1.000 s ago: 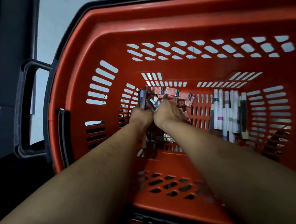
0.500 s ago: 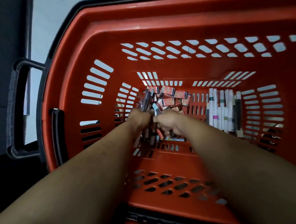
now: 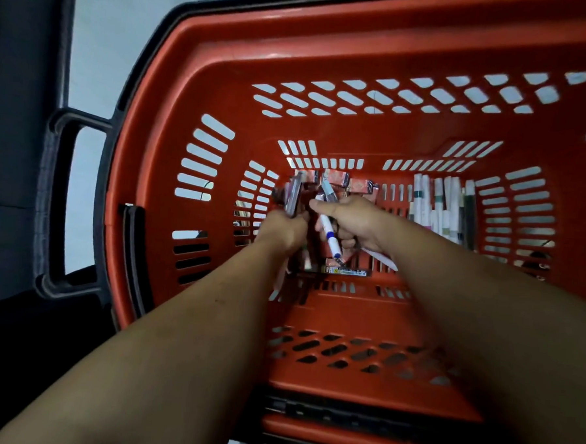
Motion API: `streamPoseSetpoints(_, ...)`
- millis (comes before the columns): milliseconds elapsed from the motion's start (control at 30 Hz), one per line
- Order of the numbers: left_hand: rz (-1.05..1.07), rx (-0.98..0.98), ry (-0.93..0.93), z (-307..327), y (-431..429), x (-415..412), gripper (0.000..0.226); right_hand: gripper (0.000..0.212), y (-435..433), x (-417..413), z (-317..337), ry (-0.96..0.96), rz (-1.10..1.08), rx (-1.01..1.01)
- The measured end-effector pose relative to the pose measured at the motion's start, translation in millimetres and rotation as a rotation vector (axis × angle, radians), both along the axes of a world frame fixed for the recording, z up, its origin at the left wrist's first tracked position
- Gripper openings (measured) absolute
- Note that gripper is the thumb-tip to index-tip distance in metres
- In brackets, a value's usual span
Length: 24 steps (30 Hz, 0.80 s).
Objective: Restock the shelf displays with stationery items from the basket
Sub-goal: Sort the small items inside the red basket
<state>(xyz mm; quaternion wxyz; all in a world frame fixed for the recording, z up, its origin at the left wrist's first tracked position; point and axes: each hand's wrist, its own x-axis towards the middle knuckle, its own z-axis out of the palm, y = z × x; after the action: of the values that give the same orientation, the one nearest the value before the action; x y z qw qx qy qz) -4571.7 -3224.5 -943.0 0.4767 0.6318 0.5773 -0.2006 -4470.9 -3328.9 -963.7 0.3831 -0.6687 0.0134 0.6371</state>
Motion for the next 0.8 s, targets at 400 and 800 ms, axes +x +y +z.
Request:
streamPoseSetpoints(400, 0.359, -0.263, -0.160, 6.5, -18.0, 9.0, 0.036, 0.044, 32.0, -27.0, 15.6, 0.062, -0.322, -0.009)
streamPoseSetpoints(800, 0.370, -0.120, -0.146, 5.0, 0.6, 4.2, 0.044, 0.010, 23.8, -32.9, 6.6, -0.167, -0.331, -0.048)
